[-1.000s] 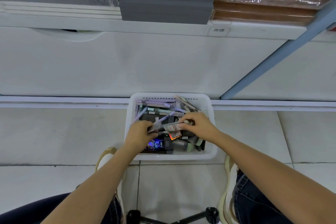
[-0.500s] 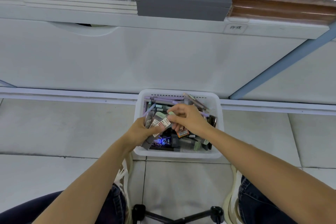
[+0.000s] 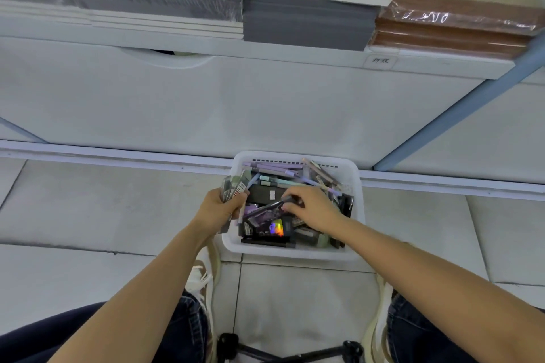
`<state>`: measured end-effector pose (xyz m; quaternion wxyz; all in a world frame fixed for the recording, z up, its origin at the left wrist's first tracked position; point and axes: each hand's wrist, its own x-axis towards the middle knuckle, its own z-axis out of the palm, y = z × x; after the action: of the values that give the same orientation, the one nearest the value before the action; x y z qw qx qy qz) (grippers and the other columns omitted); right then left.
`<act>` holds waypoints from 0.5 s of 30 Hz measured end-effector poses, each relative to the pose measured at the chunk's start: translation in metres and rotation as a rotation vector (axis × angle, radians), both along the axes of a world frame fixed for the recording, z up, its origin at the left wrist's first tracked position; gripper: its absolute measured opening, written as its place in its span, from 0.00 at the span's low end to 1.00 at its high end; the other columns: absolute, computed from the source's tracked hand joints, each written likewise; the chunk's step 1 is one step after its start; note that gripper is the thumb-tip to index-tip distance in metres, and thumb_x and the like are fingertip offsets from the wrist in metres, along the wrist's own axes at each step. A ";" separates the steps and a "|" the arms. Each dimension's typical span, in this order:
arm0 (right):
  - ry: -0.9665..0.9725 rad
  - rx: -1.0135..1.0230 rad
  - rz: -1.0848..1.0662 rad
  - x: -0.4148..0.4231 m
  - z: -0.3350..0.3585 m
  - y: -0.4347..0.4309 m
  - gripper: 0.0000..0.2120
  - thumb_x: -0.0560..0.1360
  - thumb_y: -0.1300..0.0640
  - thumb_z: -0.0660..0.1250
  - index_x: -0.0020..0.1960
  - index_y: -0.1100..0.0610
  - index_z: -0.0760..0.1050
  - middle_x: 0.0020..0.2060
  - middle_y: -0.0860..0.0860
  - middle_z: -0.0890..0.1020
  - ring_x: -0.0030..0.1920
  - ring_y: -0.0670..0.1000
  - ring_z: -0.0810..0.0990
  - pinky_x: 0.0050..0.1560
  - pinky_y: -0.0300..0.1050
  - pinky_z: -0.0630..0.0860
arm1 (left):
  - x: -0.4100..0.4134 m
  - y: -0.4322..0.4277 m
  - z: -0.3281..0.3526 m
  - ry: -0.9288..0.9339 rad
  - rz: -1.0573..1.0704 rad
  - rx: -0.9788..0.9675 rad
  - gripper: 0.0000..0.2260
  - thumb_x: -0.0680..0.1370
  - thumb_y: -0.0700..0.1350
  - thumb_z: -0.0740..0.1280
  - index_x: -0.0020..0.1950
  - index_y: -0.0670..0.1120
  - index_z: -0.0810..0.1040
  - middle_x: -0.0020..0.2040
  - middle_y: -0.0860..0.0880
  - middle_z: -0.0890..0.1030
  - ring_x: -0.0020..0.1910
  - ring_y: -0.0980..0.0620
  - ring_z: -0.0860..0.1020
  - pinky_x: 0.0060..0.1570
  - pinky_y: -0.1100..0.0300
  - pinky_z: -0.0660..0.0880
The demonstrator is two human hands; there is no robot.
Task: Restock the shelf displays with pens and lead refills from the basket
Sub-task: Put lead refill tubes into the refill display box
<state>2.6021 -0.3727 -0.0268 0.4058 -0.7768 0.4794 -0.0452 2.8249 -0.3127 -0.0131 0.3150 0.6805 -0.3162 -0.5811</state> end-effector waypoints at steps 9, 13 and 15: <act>-0.407 0.010 -0.118 0.012 0.123 -0.056 0.09 0.79 0.58 0.65 0.49 0.65 0.76 0.38 0.59 0.80 0.33 0.46 0.77 0.32 0.43 0.76 | -0.009 -0.034 0.071 0.117 -0.059 -0.167 0.13 0.75 0.53 0.69 0.42 0.44 0.73 0.30 0.45 0.70 0.24 0.52 0.61 0.23 0.65 0.55; -0.555 -0.223 -0.179 0.031 0.197 -0.061 0.05 0.79 0.60 0.65 0.51 0.62 0.77 0.34 0.53 0.79 0.24 0.48 0.75 0.28 0.44 0.75 | -0.010 -0.051 0.142 0.181 -0.069 -0.379 0.13 0.72 0.54 0.71 0.44 0.45 0.76 0.34 0.42 0.71 0.27 0.52 0.63 0.26 0.61 0.55; -0.631 -0.326 -0.161 0.039 0.239 -0.057 0.05 0.79 0.59 0.65 0.52 0.61 0.76 0.34 0.52 0.80 0.26 0.50 0.78 0.28 0.46 0.77 | -0.005 -0.058 0.182 0.140 -0.090 -0.502 0.10 0.75 0.49 0.71 0.47 0.44 0.76 0.34 0.42 0.70 0.27 0.51 0.63 0.26 0.60 0.54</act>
<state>2.6409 -0.4300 0.2127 0.3997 -0.7388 0.3766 -0.3905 2.8196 -0.3708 0.1685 0.4690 0.5246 -0.4579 -0.5433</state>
